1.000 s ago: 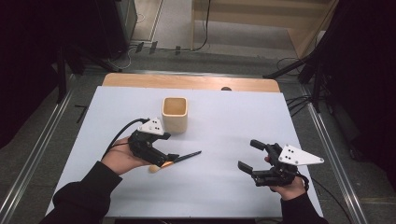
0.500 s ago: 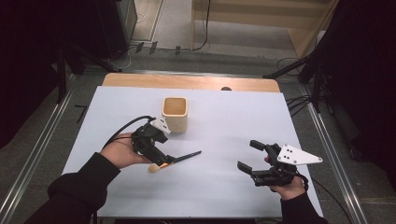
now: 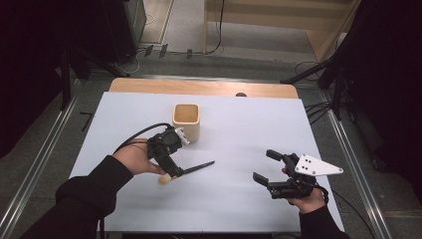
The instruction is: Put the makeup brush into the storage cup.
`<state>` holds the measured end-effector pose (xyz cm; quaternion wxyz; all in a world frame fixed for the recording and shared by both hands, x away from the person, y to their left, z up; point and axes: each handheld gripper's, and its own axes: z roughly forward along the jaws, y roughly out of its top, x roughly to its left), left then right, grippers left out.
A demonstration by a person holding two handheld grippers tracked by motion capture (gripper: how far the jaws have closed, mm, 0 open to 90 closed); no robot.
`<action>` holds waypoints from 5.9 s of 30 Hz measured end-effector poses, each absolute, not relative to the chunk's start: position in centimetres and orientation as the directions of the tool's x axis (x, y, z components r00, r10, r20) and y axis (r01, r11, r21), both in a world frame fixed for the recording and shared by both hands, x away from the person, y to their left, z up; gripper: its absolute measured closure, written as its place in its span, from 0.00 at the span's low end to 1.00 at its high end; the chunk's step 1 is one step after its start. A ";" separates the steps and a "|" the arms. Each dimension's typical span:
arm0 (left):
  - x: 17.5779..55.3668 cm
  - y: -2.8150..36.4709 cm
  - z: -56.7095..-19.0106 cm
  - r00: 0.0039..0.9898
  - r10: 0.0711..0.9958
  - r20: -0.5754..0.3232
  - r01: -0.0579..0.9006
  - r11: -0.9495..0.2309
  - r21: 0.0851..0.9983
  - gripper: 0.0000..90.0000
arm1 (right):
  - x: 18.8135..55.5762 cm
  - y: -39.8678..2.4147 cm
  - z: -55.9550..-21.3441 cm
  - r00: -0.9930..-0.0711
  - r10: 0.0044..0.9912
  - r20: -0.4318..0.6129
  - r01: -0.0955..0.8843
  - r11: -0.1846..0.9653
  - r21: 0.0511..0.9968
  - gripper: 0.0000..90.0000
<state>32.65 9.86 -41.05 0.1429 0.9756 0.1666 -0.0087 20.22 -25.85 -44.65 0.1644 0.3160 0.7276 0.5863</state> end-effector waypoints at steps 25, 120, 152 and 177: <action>32.4 8.7 -43.6 0.950 0.305 -0.060 0.311 -0.935 0.169 0.22 | 20.2 -25.8 -44.7 -0.745 0.654 0.130 0.272 0.121 0.955 0.16; 31.9 7.1 -43.9 0.955 0.291 -0.061 0.294 -0.954 0.053 0.87 | 20.3 -25.7 -44.8 -0.742 0.657 0.132 0.292 0.140 0.946 0.16; 30.0 12.5 -40.3 0.917 0.339 -0.212 0.400 -0.780 0.482 0.87 | 20.5 -25.3 -45.0 -0.756 0.641 0.131 0.298 0.159 0.941 0.16; 26.6 15.8 -40.5 0.952 0.263 -0.158 0.302 -0.721 0.623 0.87 | 21.5 -22.2 -44.8 -0.828 0.544 0.139 0.266 0.162 0.950 0.16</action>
